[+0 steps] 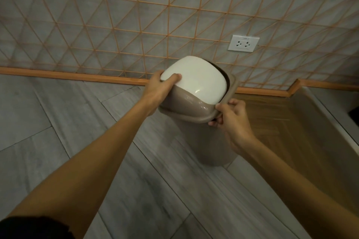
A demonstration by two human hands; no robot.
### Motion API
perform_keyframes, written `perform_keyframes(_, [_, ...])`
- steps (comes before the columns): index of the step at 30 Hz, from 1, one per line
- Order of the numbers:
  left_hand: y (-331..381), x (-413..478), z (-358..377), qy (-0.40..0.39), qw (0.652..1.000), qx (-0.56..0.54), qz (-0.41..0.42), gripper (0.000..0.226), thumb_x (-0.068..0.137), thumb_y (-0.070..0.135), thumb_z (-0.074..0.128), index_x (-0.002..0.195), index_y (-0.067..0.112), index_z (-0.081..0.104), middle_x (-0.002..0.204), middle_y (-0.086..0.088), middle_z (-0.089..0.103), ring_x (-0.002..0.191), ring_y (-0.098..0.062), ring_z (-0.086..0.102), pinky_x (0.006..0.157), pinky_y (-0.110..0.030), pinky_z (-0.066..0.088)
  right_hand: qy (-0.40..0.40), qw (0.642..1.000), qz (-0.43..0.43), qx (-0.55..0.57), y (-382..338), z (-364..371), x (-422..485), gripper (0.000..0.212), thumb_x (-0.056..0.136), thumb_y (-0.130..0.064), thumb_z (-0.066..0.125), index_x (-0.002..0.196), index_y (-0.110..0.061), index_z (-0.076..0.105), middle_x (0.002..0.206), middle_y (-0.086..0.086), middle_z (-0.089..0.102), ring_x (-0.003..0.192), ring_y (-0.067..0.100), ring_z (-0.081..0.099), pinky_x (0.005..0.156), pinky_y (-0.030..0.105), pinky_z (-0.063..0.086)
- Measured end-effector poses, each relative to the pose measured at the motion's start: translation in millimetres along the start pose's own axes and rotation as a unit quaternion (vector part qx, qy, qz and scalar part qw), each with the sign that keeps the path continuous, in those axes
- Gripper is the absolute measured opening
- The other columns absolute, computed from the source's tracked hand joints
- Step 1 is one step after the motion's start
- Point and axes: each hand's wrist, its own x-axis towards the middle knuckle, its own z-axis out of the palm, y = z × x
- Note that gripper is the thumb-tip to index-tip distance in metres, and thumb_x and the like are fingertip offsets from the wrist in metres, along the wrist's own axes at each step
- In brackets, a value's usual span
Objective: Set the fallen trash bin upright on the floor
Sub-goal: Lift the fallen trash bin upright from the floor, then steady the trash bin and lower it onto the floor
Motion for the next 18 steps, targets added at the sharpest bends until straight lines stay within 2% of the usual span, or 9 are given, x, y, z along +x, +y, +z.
perform_keyframes(3, [18,6,4,-0.025,0.999,0.015,0.034,0.058,0.087,0.042,0.061,0.137,0.019,0.045,0.122,0.0,0.053,0.109,-0.02,0.053,0.081,-0.031,0.046,0.0,0.998,-0.003,0.059,8,5,-16,0.021,0.094,-0.003,0.048,0.107,-0.014,0.035,0.074,0.007,0.049,0.055,0.008,0.058,0.059,0.033,0.058])
perform_keyframes(6, [24,10,13,-0.044,0.996,0.036,0.062,0.052,0.086,0.041,0.061,0.132,0.019,0.051,0.122,-0.001,0.058,0.107,-0.019,0.057,0.071,-0.026,0.046,0.002,0.994,0.001,0.108,21,8,-26,0.019,0.094,-0.002,0.048,0.099,-0.016,0.037,0.069,0.008,0.048,0.065,0.014,0.053,0.07,0.04,0.061])
perform_keyframes(10, [30,14,22,-0.075,0.99,0.073,0.1,0.048,0.085,0.042,0.062,0.129,0.022,0.053,0.111,0.006,0.058,0.104,-0.015,0.058,0.083,-0.029,0.049,-0.011,0.988,0.022,0.151,32,6,-31,0.019,0.094,-0.001,0.047,0.096,-0.016,0.037,0.066,0.007,0.047,0.06,0.012,0.05,0.077,0.042,0.061])
perform_keyframes(15, [45,9,35,-0.138,0.964,0.157,0.161,0.056,0.079,0.043,0.06,0.13,0.022,0.053,0.122,-0.002,0.058,0.11,-0.02,0.058,0.095,-0.04,0.05,-0.039,0.979,0.066,0.188,48,-2,-29,0.023,0.095,-0.001,0.047,0.11,-0.015,0.037,0.07,0.008,0.051,0.064,0.015,0.053,0.088,0.051,0.056])
perform_keyframes(18, [49,8,39,-0.149,0.958,0.179,0.17,0.057,0.078,0.044,0.058,0.13,0.022,0.052,0.123,-0.005,0.059,0.109,-0.022,0.058,0.096,-0.044,0.05,-0.054,0.977,0.069,0.197,51,-3,-26,0.028,0.095,-0.003,0.048,0.12,-0.011,0.038,0.077,0.009,0.055,0.066,0.015,0.056,0.088,0.049,0.056])
